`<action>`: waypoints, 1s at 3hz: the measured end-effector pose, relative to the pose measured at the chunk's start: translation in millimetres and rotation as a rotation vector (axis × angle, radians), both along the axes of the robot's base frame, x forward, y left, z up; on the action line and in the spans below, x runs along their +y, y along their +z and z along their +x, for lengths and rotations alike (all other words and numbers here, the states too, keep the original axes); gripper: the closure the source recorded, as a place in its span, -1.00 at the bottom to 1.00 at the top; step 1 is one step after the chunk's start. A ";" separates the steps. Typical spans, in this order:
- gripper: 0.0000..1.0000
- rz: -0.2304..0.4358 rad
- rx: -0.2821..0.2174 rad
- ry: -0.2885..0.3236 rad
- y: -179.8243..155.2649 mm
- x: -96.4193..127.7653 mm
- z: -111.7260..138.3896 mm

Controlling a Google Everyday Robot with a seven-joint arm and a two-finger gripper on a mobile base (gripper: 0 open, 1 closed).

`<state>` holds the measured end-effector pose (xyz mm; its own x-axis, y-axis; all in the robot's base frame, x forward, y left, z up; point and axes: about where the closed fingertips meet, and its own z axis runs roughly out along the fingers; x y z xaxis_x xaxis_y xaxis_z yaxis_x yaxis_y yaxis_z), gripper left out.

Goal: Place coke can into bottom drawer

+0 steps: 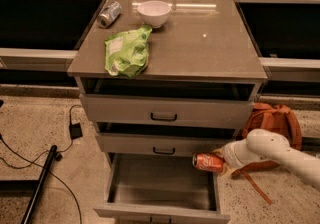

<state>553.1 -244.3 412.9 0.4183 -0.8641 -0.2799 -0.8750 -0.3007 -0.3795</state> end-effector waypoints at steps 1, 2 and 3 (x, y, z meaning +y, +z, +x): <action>1.00 0.115 0.060 0.013 -76.2 16.3 -13.4; 1.00 0.175 0.129 0.033 -141.9 35.7 -34.8; 0.64 0.192 0.187 -0.017 -184.5 52.9 -51.9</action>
Offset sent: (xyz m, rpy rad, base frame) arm -0.0589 0.0549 -0.2171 0.2406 0.2065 0.0552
